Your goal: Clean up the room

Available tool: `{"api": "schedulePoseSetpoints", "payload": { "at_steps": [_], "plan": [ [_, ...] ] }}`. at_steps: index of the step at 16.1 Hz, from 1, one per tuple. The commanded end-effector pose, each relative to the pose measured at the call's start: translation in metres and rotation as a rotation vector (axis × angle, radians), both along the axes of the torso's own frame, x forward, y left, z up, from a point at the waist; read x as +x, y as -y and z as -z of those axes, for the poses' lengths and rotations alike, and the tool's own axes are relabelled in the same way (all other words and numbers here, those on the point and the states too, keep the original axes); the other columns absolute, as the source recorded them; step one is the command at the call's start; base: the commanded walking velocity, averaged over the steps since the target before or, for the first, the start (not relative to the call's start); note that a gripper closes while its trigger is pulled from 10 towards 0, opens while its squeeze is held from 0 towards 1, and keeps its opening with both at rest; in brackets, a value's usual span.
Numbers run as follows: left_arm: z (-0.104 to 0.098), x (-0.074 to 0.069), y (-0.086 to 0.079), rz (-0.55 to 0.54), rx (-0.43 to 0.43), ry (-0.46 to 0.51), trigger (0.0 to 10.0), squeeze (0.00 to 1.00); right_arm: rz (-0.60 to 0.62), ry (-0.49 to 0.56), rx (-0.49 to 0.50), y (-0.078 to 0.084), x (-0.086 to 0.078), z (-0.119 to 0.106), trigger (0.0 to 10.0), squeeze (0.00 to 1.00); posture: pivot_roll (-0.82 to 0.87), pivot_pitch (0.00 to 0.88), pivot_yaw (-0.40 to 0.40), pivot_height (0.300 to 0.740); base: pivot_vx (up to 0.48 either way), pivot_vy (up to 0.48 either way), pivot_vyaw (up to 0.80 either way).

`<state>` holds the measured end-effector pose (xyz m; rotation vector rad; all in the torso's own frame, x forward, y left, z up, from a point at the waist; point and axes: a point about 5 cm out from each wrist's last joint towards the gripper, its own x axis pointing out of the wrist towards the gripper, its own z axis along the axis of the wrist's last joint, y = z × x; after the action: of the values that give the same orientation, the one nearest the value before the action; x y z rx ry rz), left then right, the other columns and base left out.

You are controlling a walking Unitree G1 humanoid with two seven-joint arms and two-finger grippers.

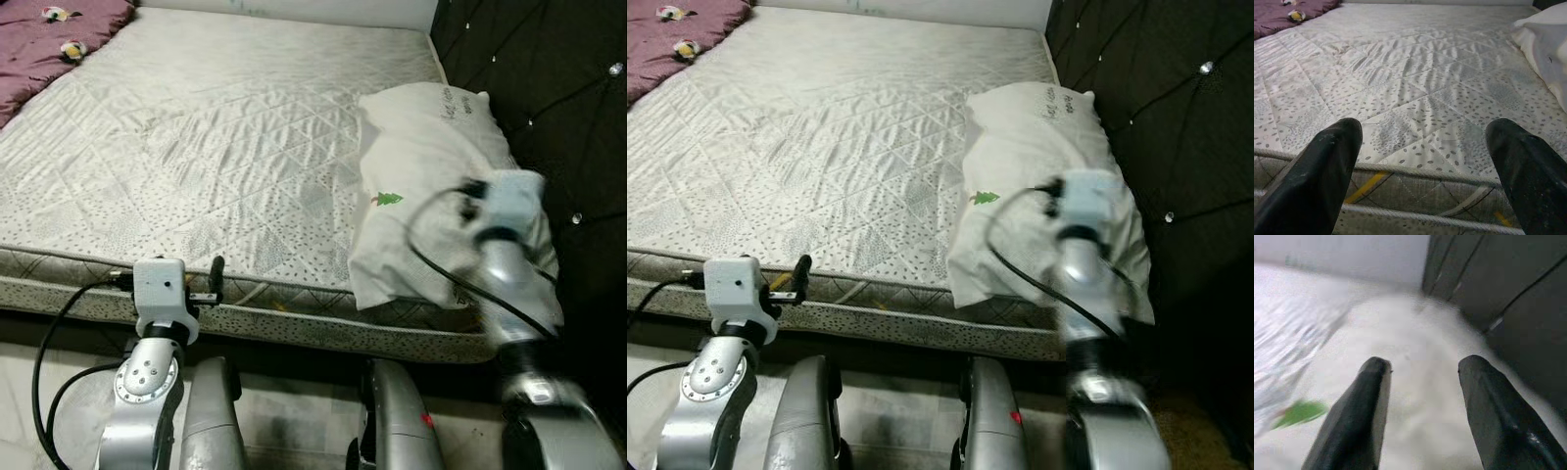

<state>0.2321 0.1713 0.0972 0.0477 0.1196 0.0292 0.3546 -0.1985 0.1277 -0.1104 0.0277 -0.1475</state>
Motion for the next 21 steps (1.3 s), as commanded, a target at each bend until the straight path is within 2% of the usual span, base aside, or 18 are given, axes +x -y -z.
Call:
{"api": "schedulePoseSetpoints", "payload": {
  "at_steps": [1,2,4,5,7,8,9,10,13,14,15,17,19,20,21],
  "plan": [
    [-0.003,-0.002,-0.003,-0.013,0.01,0.001,10.0,0.0,-0.064,-0.156,0.023,-0.018,0.002,0.026,10.0,1.0,0.13,0.01,-0.059,0.56,0.0,0.0,0.0],
    [-0.003,-0.004,-0.006,-0.024,0.015,-0.001,10.0,0.0,-0.1,-0.215,0.071,-0.032,0.004,0.034,10.0,1.0,0.14,0.014,-0.061,0.56,0.0,0.0,0.0],
    [-0.003,-0.007,-0.01,-0.034,0.024,-0.006,10.0,0.0,-0.199,-0.367,0.101,-0.061,0.003,0.054,10.0,1.0,0.15,0.023,-0.067,0.56,0.0,0.0,0.0],
    [-0.002,-0.01,-0.01,-0.036,0.028,-0.014,10.0,0.0,-0.21,-0.527,0.191,-0.076,-0.008,0.076,10.0,1.0,0.16,0.023,-0.07,0.56,0.0,0.0,0.0],
    [-0.002,-0.01,-0.009,-0.036,0.029,-0.018,10.0,0.0,-0.205,-0.576,0.249,-0.081,-0.012,0.083,10.0,1.0,0.16,0.02,-0.07,0.56,0.0,0.0,0.0],
    [-0.002,-0.008,-0.009,-0.036,0.029,-0.019,10.0,0.0,-0.209,-0.526,0.247,-0.081,-0.007,0.077,10.0,1.0,0.15,0.018,-0.068,0.56,0.0,0.0,0.0],
    [-0.003,-0.004,-0.009,-0.037,0.027,-0.014,10.0,0.0,-0.203,-0.359,0.288,-0.076,0.007,0.053,10.0,1.0,0.13,0.02,-0.06,0.56,0.0,0.0,0.0],
    [-0.003,-0.003,-0.009,-0.036,0.024,-0.012,10.0,0.0,-0.203,-0.254,0.313,-0.07,0.011,0.04,10.0,1.0,0.12,0.008,-0.061,0.56,0.0,0.0,0.0],
    [-0.002,-0.001,-0.006,-0.033,0.015,-0.004,10.0,0.0,-0.218,-0.14,0.31,-0.061,0.007,0.029,10.0,1.0,0.1,0.0,-0.061,0.56,0.0,0.0,0.0],
    [-0.004,0.001,-0.001,-0.031,-0.003,0.016,10.0,0.0,-0.216,-0.032,0.234,-0.046,-0.019,0.027,10.0,1.0,0.09,0.0,-0.059,0.56,0.0,0.0,0.0],
    [-0.004,0.002,0.0,-0.03,-0.009,0.021,10.0,0.0,-0.219,0.015,0.198,-0.041,-0.037,0.027,10.0,1.0,0.08,0.0,-0.053,0.56,0.0,0.0,0.0],
    [-0.002,0.003,0.002,-0.018,-0.019,0.02,10.0,0.0,-0.268,0.039,0.19,-0.043,-0.072,0.031,10.0,1.0,0.05,0.0,-0.035,0.56,0.0,0.0,0.0],
    [0.0,0.007,0.006,0.007,-0.023,0.019,10.0,0.0,-0.276,0.031,0.189,-0.045,-0.091,0.034,10.0,1.0,0.03,0.0,-0.017,0.56,0.0,0.0,0.0],
    [0.0,0.009,0.008,0.017,-0.026,0.022,10.0,0.0,-0.271,0.029,0.206,-0.047,-0.096,0.034,10.0,0.0,0.03,0.0,-0.014,0.56,0.0,0.0,0.0],
    [-0.001,0.011,0.01,0.023,-0.027,0.024,10.0,0.0,-0.259,0.02,0.223,-0.048,-0.099,0.032,10.0,0.0,0.02,0.0,-0.009,0.56,0.0,0.0,0.0]
  ]
}}
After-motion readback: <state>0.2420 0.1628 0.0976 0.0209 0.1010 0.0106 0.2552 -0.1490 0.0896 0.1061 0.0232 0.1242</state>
